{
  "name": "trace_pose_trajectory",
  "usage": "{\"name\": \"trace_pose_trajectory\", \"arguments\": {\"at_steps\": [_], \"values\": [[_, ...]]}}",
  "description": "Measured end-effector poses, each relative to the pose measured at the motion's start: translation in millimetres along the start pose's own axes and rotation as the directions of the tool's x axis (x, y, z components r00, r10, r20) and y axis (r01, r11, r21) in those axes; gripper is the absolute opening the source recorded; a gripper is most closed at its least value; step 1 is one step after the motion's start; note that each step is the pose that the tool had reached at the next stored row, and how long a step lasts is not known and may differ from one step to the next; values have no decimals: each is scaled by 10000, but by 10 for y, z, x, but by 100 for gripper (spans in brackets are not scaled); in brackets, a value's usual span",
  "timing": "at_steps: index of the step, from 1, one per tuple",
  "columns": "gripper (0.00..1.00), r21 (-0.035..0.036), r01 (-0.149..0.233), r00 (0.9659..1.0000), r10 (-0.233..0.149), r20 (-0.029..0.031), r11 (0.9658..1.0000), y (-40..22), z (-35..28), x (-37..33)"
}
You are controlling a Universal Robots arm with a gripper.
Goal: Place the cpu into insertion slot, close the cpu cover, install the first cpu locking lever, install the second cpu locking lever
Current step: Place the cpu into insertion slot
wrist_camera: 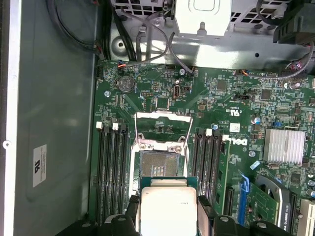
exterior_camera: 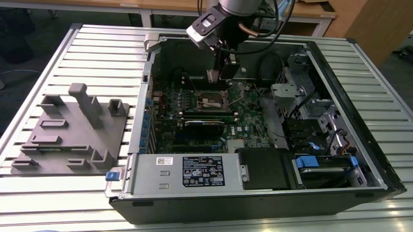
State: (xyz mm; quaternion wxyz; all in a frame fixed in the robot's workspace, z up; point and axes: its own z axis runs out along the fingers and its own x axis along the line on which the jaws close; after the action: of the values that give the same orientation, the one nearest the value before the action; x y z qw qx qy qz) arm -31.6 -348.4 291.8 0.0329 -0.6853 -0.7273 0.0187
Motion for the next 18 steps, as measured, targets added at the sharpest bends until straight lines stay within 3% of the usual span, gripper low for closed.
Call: {"name": "trace_pose_trajectory", "arguments": {"at_steps": [10, 18], "values": [[54, -1, 0, 10000, 0, -1, 10000, 1, 16, 0], [54, -5, 4, 10000, -4, 4, 10000, 5, 88, -2]]}}
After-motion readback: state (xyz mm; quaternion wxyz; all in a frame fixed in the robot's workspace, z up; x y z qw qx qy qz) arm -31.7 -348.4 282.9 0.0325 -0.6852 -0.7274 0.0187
